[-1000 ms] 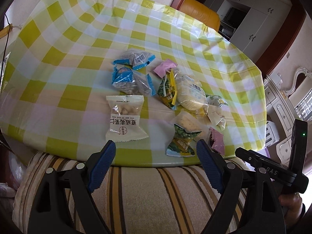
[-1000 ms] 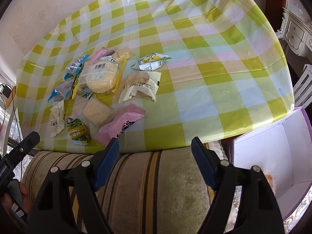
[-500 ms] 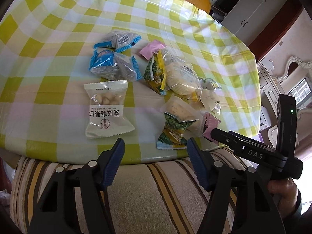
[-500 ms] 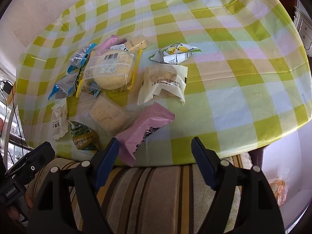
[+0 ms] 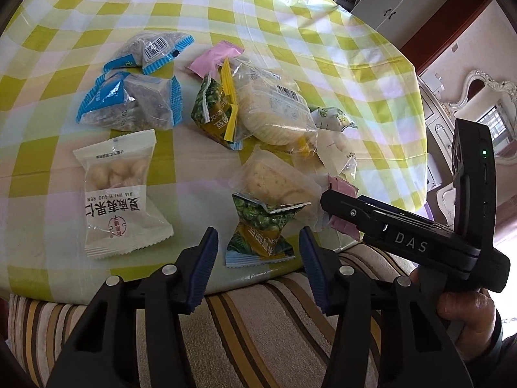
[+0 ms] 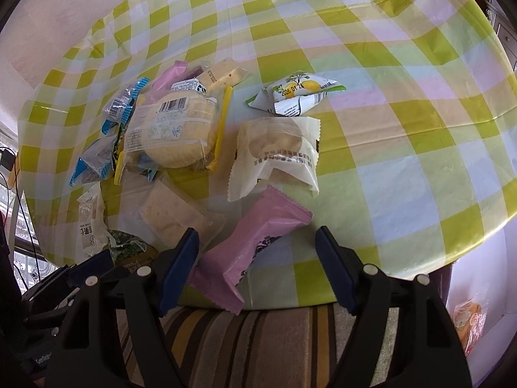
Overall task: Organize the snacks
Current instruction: 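Grasp the pink wrapper with the right gripper while the left gripper grasps the green chip packet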
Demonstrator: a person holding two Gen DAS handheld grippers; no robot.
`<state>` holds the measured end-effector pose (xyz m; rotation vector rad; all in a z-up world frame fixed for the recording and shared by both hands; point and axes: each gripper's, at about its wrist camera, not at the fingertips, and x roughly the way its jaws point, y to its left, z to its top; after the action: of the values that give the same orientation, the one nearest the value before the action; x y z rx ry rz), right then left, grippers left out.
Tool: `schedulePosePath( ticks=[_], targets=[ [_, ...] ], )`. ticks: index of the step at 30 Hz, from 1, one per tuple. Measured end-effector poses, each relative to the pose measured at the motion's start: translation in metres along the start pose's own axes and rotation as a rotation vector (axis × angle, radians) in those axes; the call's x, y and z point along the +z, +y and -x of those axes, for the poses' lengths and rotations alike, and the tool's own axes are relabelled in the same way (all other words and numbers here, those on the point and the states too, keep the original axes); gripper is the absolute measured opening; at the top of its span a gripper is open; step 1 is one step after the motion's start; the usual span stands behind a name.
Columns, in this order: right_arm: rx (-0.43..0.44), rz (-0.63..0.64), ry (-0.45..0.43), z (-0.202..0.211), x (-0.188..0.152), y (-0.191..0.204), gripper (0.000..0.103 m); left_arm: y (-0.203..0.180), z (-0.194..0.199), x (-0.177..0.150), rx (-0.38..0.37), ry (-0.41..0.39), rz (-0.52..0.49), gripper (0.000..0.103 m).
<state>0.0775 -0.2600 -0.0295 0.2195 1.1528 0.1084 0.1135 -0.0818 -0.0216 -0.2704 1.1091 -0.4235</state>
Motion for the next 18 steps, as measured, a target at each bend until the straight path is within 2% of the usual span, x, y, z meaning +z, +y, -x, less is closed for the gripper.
schedulePosePath(
  ticks=[6,12,14,18],
  targets=[
    [-0.060,0.029,-0.004,-0.001,-0.001,0.004,0.065,-0.002,-0.012,0.003,0.007,0.026,-0.005,0.037],
    [-0.062,0.023,-0.016,0.002,-0.002,0.002,0.037,-0.005,-0.012,0.005,0.008,0.014,-0.012,0.027],
    [-0.043,0.018,-0.014,0.001,-0.004,0.000,0.023,-0.006,-0.011,0.005,0.007,0.008,-0.015,0.022],
    [0.001,-0.005,-0.012,0.005,-0.007,-0.007,0.018,-0.007,-0.008,0.003,0.016,-0.003,-0.017,0.018]
  ],
)
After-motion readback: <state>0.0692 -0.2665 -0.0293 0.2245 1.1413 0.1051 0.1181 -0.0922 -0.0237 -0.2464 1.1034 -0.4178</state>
